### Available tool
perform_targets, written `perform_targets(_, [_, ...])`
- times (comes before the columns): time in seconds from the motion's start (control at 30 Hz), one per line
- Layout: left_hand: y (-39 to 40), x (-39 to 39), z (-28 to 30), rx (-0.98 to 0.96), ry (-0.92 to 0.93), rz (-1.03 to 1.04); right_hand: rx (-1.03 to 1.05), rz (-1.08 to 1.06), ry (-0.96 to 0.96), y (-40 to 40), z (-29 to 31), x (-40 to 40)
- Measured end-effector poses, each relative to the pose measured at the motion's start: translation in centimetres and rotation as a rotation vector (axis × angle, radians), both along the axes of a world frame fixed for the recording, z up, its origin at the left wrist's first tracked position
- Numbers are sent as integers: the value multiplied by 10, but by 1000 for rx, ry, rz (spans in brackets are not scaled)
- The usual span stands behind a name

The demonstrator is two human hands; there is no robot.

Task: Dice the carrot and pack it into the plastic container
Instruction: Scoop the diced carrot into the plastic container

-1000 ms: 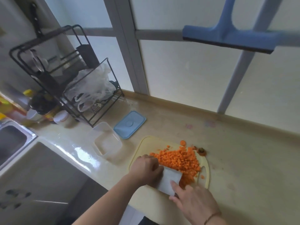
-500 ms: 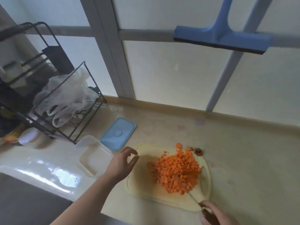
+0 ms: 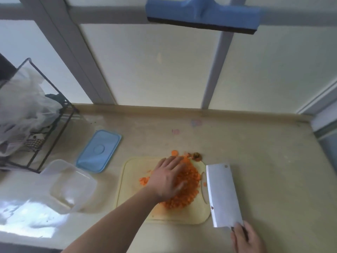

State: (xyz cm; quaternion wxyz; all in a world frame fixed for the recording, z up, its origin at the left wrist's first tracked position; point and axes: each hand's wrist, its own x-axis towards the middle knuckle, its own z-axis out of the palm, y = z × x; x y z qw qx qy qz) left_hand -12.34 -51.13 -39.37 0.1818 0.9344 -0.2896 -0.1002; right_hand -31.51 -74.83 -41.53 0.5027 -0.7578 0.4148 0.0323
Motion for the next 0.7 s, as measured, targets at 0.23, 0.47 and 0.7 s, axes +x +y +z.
perform_targets(0.23, [-19,7,-5,144,53,-32,3,63,-88,4,8,0])
perform_targets(0.47, [-18,1,-6,102,47,-27,23,140,2,7,18,14])
perform_targets(0.7, [-17,-7,-9,71,22,-11,54,98,13,0,17,11])
